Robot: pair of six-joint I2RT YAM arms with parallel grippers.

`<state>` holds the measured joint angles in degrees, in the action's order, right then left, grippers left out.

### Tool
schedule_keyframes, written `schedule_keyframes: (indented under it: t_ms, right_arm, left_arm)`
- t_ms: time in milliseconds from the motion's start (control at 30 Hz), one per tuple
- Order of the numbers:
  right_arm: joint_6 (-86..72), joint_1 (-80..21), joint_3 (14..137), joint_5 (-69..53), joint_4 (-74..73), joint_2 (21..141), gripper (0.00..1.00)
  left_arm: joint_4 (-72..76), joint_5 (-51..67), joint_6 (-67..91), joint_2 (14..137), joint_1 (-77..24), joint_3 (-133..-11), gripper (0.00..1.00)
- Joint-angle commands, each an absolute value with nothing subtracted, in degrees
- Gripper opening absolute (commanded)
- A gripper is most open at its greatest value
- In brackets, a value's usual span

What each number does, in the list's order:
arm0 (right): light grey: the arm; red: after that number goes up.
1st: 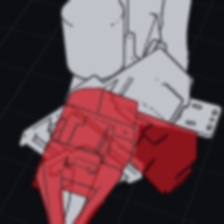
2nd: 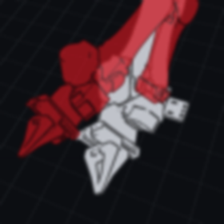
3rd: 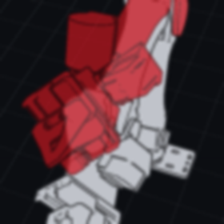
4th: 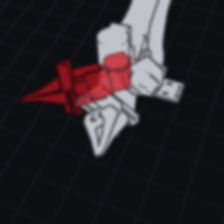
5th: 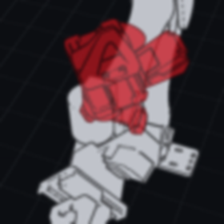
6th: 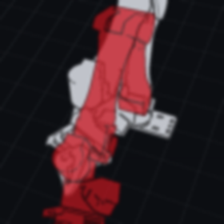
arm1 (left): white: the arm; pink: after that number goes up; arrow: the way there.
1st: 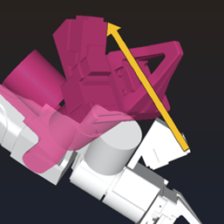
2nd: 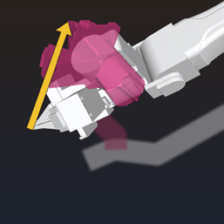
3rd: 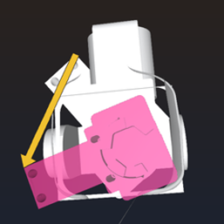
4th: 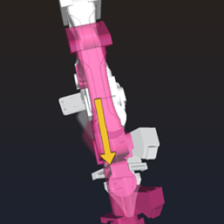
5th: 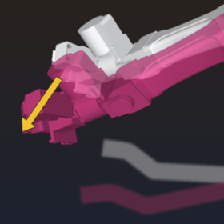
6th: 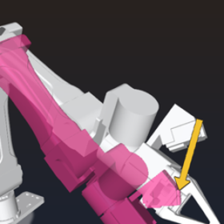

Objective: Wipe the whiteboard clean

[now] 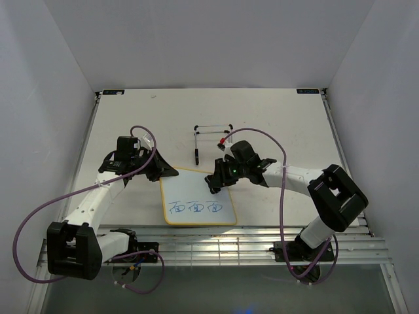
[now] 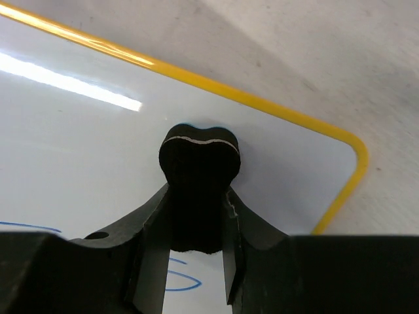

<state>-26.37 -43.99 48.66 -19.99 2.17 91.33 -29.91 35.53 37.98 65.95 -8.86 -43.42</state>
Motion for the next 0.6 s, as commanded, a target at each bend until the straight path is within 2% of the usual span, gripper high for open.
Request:
schedule_keyframes:
  t_ms: [0,433,567]
  right_arm:
    - [-20.66,-41.58,40.79,-12.66,-6.68,95.45,0.14]
    - [-20.13,-38.94,34.63,-13.36,-4.13,92.9,0.14]
    - [-21.09,-39.2,32.88,-20.19,1.81,89.14,0.13]
  left_arm:
    - [-29.09,13.27,24.61,65.57,-9.76,-41.92,0.0]
    - [-29.09,12.74,24.87,65.56,-9.93,-41.84,0.0]
    - [-29.09,13.01,24.87,66.09,-10.02,-41.92,0.0]
